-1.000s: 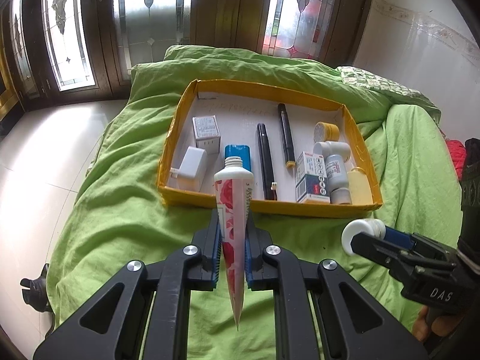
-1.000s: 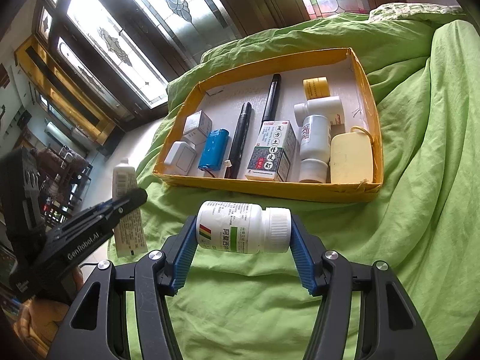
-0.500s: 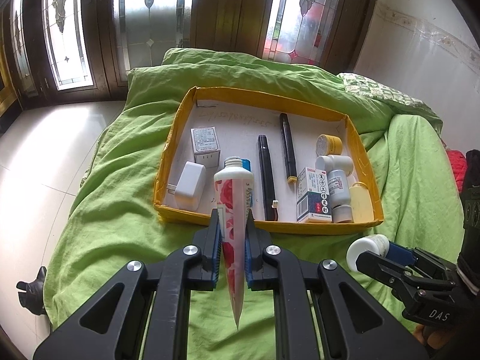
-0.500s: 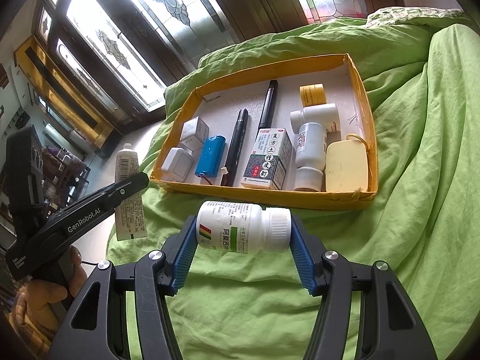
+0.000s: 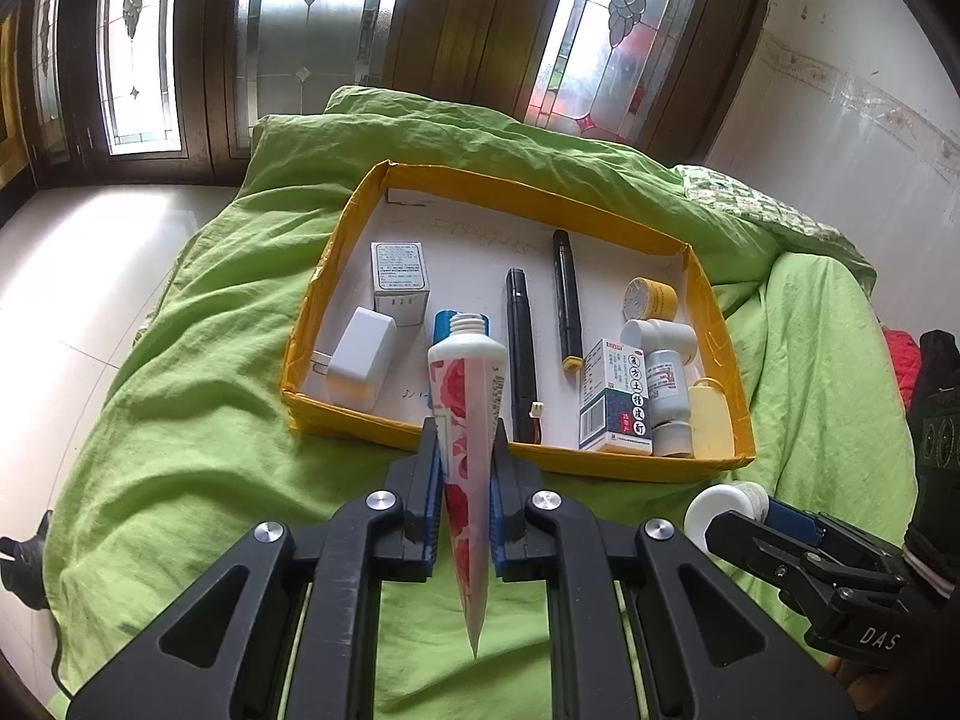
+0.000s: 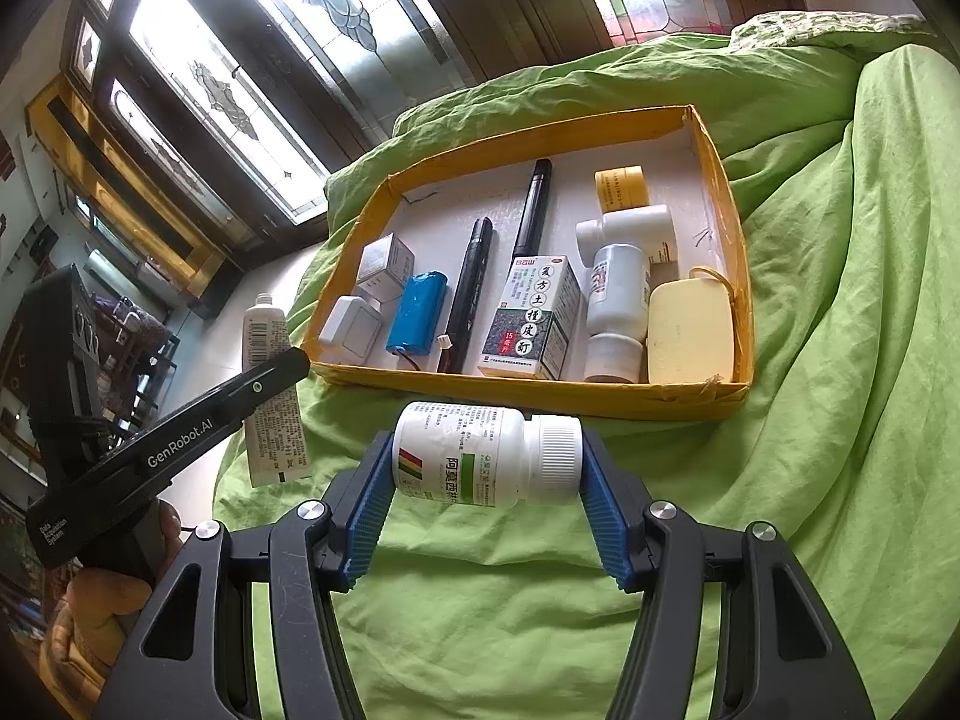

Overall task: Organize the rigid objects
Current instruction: 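Carry the ointment tube and pill bottle over the tray with both tools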

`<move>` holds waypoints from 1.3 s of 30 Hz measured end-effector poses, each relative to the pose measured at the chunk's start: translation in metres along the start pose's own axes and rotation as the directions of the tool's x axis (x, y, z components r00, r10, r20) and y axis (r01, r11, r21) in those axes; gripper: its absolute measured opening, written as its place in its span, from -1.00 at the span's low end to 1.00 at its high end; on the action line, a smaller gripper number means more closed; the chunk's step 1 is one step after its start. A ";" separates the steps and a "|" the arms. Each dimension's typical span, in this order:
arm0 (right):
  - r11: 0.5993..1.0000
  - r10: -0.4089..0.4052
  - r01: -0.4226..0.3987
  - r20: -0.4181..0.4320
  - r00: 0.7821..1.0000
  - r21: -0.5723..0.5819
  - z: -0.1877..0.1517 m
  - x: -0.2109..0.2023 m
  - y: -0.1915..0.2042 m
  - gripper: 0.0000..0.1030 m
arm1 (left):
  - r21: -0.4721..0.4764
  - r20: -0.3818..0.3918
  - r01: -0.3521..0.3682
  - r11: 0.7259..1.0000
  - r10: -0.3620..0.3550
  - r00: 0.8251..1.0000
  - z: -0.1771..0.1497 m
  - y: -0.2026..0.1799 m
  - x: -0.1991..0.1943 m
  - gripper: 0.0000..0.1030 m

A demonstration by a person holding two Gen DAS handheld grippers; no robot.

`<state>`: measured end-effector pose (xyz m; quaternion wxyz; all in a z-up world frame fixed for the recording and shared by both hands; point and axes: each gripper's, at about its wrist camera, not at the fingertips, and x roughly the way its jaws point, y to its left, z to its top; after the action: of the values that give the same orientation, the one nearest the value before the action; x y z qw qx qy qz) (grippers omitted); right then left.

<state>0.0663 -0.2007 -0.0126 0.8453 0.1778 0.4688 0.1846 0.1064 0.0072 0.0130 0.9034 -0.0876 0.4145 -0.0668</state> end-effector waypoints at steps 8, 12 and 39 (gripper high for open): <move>1.000 -0.016 0.016 -0.010 1.000 -0.010 -0.001 0.004 0.002 0.05 | 0.049 0.041 0.031 0.998 -0.033 0.999 -0.013 0.002 0.006 -0.81; 0.999 -0.038 0.038 0.000 0.999 -0.016 0.006 0.003 0.003 0.05 | 0.005 0.055 0.065 0.998 -0.065 0.996 -0.007 0.015 0.004 -0.81; 0.999 -0.016 0.012 0.121 0.993 0.034 0.114 0.016 0.000 0.05 | -0.081 -0.060 0.209 0.975 -0.214 0.975 0.074 0.011 0.063 -0.81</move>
<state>0.1721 -0.2079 0.0328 0.8704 0.1991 0.4210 0.1598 0.2039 0.0131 0.0115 0.8727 -0.1622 0.4354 -0.1503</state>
